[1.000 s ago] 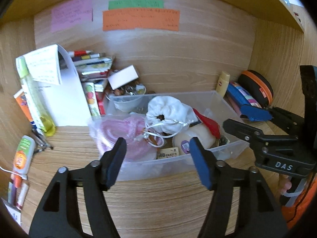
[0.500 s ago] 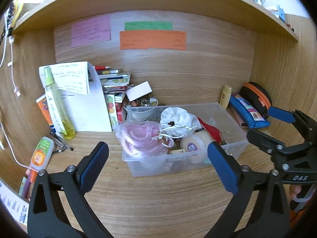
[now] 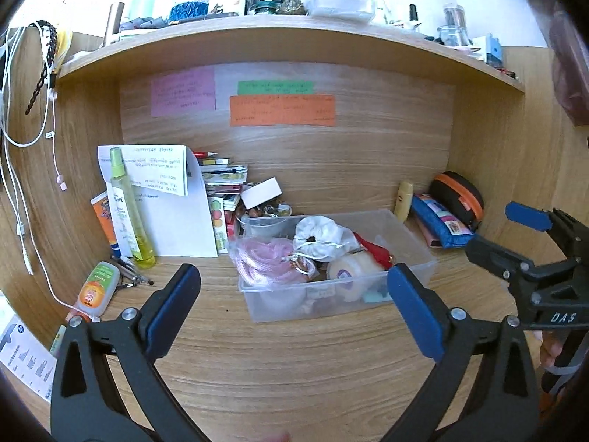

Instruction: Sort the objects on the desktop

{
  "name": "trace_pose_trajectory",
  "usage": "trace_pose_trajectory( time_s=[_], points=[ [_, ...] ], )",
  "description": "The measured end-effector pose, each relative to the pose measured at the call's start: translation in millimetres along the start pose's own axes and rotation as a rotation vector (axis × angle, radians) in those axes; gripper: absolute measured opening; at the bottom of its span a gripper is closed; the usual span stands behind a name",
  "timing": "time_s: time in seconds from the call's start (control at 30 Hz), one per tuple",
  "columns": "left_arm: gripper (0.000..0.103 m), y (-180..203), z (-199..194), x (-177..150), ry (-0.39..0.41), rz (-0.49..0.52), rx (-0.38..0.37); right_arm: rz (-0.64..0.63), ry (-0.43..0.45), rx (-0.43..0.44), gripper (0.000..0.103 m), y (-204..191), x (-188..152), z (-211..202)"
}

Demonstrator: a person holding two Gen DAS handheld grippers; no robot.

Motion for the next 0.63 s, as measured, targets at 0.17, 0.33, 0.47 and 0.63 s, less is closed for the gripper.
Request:
trace_pose_trajectory(
  time_s=[0.17,0.33,0.47,0.63],
  points=[
    [0.103,4,-6,-1,0.004,0.0,-0.011,0.008,0.019,-0.003,0.103,2,3,-11],
    [0.103,11,-2,-4,-0.025,0.015,-0.021,0.012,0.015,-0.004,0.103,3,1,-13],
    [0.103,15,2,-6,-0.032,0.023,-0.049,0.014,0.005,0.004,0.103,3,-2,-11],
    [0.103,16,5,-6,-0.037,0.028,-0.049,0.012,-0.013,0.016,0.103,3,-5,-5]
  ],
)
Point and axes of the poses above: each gripper's, at about its wrist camera, not at the fingertips, and z roughly the way its jaws point, y to its right, x to its top, the point moved 5 cm from there along z, roughly the way its jaws point, and after that the axes turned 1 degree about x, right-handed, at the moved point
